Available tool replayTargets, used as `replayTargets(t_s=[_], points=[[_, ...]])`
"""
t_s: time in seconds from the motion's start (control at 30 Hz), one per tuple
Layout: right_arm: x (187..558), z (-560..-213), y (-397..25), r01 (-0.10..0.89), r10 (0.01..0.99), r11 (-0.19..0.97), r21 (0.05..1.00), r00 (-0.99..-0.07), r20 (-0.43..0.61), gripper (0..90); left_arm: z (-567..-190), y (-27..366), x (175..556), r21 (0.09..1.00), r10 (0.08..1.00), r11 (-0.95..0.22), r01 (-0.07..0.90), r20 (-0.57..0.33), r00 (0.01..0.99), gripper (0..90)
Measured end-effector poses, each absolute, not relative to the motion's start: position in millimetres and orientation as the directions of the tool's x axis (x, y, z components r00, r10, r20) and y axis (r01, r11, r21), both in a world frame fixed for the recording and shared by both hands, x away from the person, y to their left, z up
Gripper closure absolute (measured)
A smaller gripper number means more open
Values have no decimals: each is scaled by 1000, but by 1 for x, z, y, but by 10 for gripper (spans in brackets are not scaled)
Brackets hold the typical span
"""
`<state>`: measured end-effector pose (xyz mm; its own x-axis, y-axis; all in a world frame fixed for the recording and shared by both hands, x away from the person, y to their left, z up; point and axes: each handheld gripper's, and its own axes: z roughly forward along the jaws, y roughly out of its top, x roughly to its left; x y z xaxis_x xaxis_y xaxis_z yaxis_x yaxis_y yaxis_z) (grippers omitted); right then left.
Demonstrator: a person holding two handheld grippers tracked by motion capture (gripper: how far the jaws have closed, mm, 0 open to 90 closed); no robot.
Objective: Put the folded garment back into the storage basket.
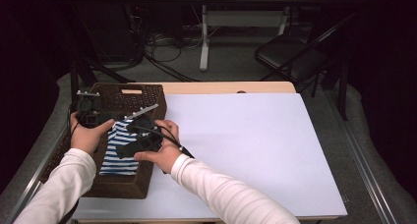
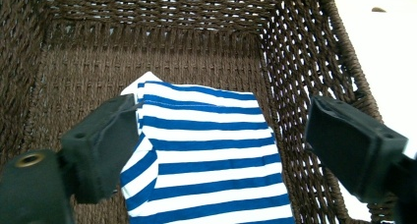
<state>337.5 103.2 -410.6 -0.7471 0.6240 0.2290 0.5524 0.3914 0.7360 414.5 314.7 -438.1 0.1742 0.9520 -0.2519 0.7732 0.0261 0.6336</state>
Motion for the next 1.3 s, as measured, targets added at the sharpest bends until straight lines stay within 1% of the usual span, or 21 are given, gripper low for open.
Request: replayTargets(t_s=[0.07, 0.27, 0.33, 0.5, 0.73, 1.13, 1.3], points=[[337, -409, 101, 551, 627, 395, 735, -746, 222, 0, -437, 313, 414, 635, 952, 20, 773, -248, 179, 101], [334, -404, 95, 552, 660, 412, 725, -729, 181, 0, -435, 306, 413, 641, 951, 15, 768, -246, 187, 33], [334, -403, 93, 554, 664, 407, 727, -726, 181, 0, -435, 303, 412, 640, 956, 0, 768, -225, 189, 2], [333, -399, 87, 549, 678, 413, 727, -718, 157, 0, -433, 299, 411, 651, 959, -24, 759, -201, 202, 2], [331, -393, 72, 546, 689, 412, 729, -710, 143, 0, -426, 297, 406, 667, 953, -28, 744, -206, 221, 2], [331, -388, 27, 546, 718, 408, 732, -687, 112, 0, -418, 282, 400, 678, 941, -76, 731, -193, 277, 2], [332, -388, 10, 544, 731, 411, 731, -676, 92, 0, -413, 271, 395, 686, 931, -124, 717, -171, 324, 2]])
